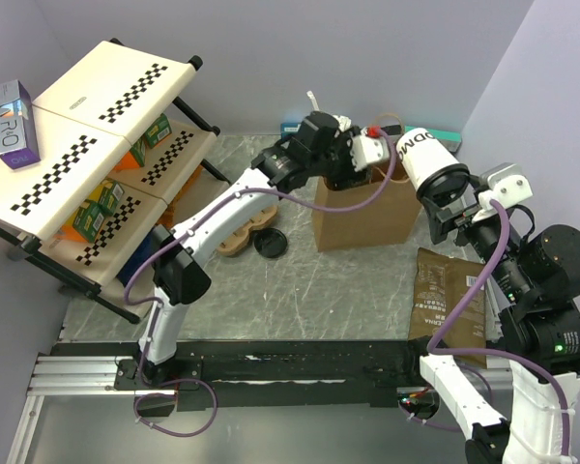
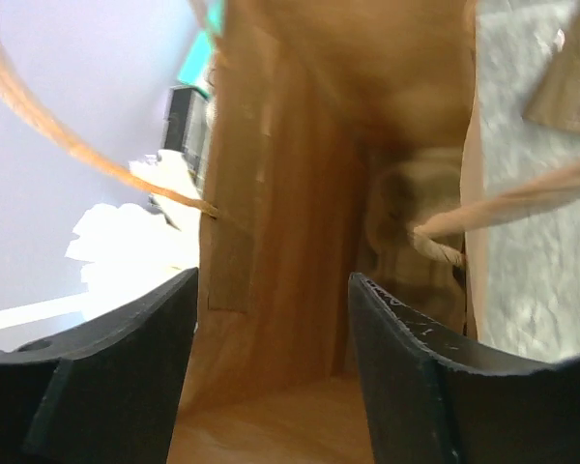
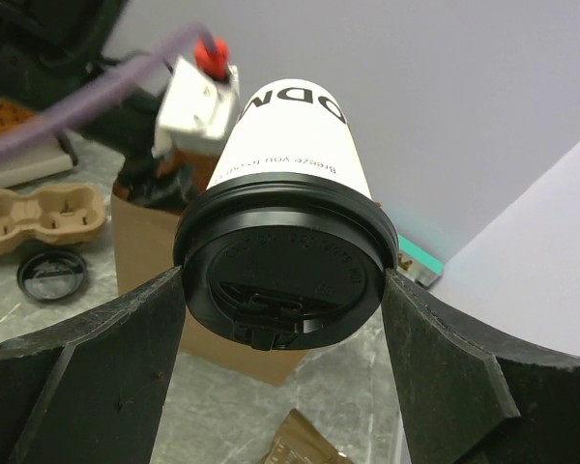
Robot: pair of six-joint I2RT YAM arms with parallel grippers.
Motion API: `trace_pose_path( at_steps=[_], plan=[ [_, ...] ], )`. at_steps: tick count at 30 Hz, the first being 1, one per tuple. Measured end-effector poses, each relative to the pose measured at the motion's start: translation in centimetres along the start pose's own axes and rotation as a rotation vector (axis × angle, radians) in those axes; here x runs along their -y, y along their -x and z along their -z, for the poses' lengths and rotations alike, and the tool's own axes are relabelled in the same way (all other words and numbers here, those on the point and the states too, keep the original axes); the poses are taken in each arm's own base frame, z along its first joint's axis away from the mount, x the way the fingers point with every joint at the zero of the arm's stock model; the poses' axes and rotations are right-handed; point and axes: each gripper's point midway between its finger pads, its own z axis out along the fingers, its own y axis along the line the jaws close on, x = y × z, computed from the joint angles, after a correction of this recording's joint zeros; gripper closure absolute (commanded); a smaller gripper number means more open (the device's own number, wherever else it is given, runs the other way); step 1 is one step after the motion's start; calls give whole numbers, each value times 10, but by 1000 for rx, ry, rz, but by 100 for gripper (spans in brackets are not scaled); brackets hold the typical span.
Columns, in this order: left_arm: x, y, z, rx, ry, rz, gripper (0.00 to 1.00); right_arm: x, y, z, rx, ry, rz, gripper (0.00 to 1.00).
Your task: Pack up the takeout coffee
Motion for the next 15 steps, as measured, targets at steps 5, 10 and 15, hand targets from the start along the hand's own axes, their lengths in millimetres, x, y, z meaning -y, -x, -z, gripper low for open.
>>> trace_pose_path(
  at_steps=[5, 10, 15],
  plan=[
    [-29, 10, 2, 93, 60, 75, 26, 7, -1, 1, -10, -35, 10, 100],
    [-33, 21, 3, 157, 62, 96, 20, 12, -3, 2, -20, -64, 17, 100],
    [-46, 32, 10, 211, 58, 118, 11, 15, 2, 0, -18, -70, 22, 100]
  ],
)
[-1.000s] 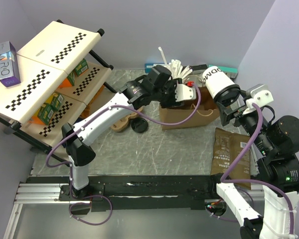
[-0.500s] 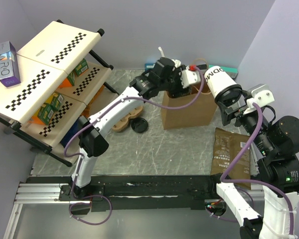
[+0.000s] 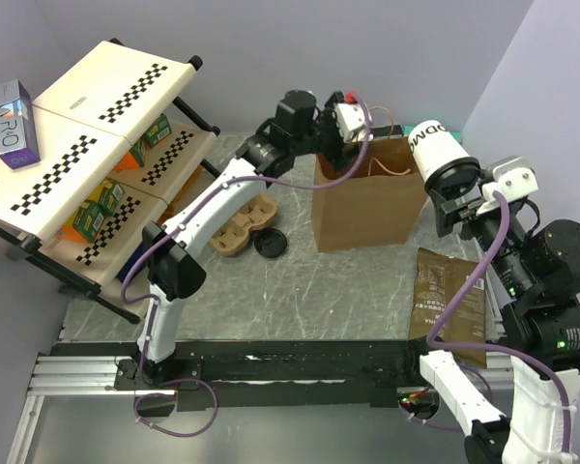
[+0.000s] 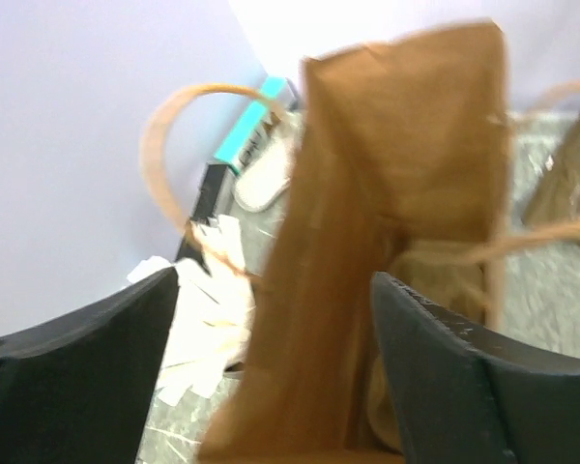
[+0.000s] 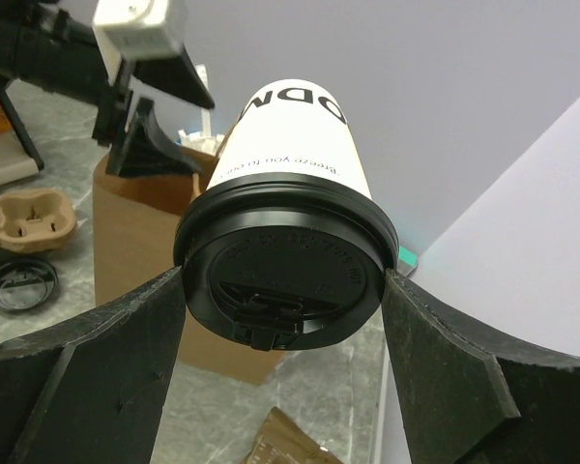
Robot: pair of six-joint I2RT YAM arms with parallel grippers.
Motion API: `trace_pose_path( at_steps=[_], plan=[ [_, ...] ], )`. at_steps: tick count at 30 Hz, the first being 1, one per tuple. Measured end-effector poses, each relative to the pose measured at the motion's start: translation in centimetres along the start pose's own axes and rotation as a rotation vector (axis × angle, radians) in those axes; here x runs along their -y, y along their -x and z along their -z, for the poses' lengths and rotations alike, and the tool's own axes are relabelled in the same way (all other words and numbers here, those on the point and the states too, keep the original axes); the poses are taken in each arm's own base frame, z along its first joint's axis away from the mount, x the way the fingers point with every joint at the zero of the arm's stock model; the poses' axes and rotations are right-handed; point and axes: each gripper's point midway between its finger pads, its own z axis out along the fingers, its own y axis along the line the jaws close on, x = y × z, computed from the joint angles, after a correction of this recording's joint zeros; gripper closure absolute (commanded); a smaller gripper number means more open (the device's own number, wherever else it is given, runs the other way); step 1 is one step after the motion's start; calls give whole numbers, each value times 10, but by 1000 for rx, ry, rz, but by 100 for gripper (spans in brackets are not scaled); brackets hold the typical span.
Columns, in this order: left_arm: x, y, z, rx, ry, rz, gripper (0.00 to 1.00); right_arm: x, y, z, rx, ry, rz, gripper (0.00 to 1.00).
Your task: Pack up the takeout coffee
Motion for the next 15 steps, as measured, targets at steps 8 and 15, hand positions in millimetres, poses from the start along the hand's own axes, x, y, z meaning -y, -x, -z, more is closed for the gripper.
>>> trace_pose_path(
  at_steps=[8, 15],
  plan=[
    [-55, -1, 9, 76, 42, 59, 14, 2, -4, -15, -32, 6, -2, 100],
    [-45, -36, -7, 63, -62, 128, 20, 5, -13, -28, -72, 4, -8, 100]
  ],
)
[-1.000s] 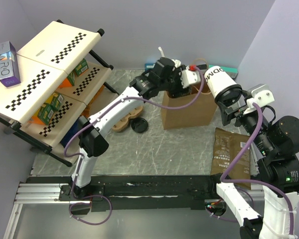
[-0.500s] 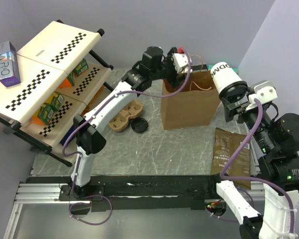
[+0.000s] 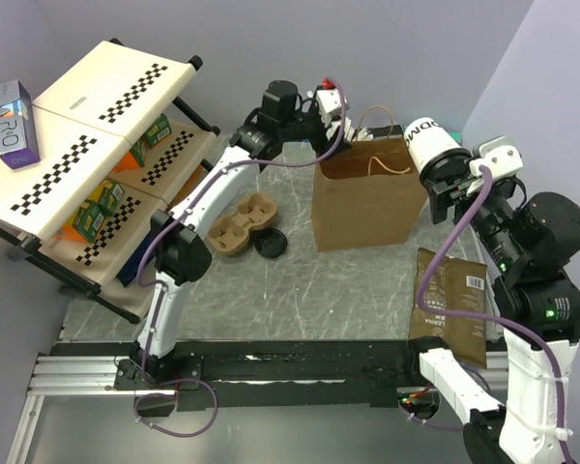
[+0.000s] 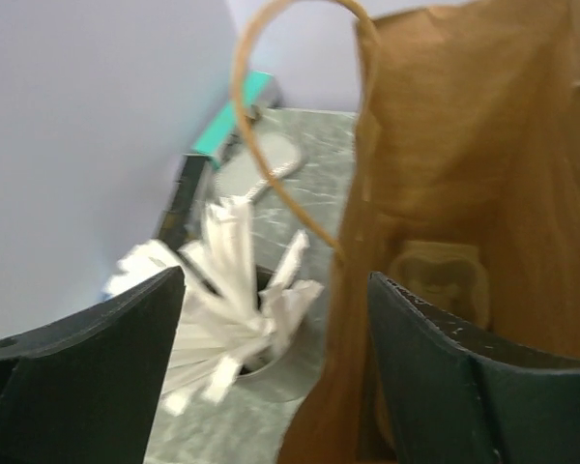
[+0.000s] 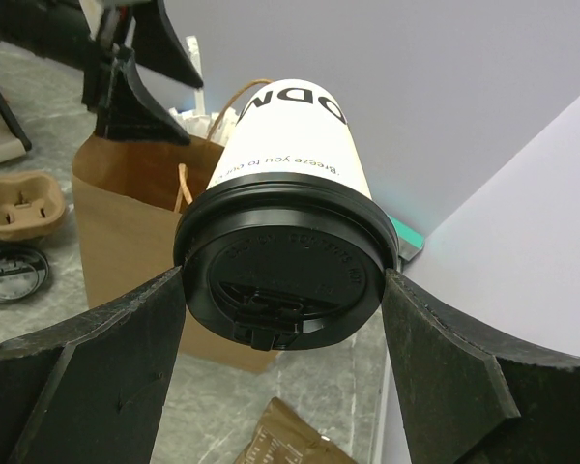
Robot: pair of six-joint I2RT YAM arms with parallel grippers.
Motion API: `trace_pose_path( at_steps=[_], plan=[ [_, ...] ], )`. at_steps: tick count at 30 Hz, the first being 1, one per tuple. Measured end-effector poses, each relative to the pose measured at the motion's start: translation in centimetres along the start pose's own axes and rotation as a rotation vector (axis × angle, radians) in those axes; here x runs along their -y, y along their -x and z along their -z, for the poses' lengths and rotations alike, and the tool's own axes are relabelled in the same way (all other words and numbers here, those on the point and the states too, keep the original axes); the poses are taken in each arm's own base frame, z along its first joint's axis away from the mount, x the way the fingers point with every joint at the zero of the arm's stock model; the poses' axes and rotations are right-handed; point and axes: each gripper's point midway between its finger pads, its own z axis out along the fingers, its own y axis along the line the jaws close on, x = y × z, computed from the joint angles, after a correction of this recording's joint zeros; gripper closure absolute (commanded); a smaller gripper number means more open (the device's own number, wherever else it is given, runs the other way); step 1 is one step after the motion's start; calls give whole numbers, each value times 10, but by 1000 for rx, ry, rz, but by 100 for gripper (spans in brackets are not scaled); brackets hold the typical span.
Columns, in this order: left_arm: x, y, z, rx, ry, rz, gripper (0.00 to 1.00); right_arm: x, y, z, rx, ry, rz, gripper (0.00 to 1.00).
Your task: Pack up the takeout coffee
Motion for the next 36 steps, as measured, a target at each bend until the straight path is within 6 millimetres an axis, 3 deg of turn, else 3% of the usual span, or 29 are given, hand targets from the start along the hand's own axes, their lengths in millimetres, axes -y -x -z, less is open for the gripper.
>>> trace_pose_path(
  at_steps=[8, 19, 22, 24, 29, 30, 36],
  plan=[
    [16, -26, -21, -4, -78, 65, 27, 1, -2, -6, -11, 3, -6, 100],
    [19, -23, -37, 71, -129, 100, 59, -3, -6, -19, -23, 32, -19, 100],
    [23, -27, -40, 73, -145, 110, 64, -4, -7, -21, -27, 34, -21, 100],
    [25, -27, -41, 72, -151, 109, 72, -4, -7, -21, -27, 34, -21, 100],
    [33, -32, -42, 46, -168, 85, 79, -4, -5, -16, -17, 31, -19, 100],
    [35, -34, -41, 32, -170, 79, 99, -4, -4, -15, -15, 31, -18, 100],
    [47, -36, -14, -61, -179, 57, 99, -9, 2, -3, 18, 60, 9, 100]
  ],
)
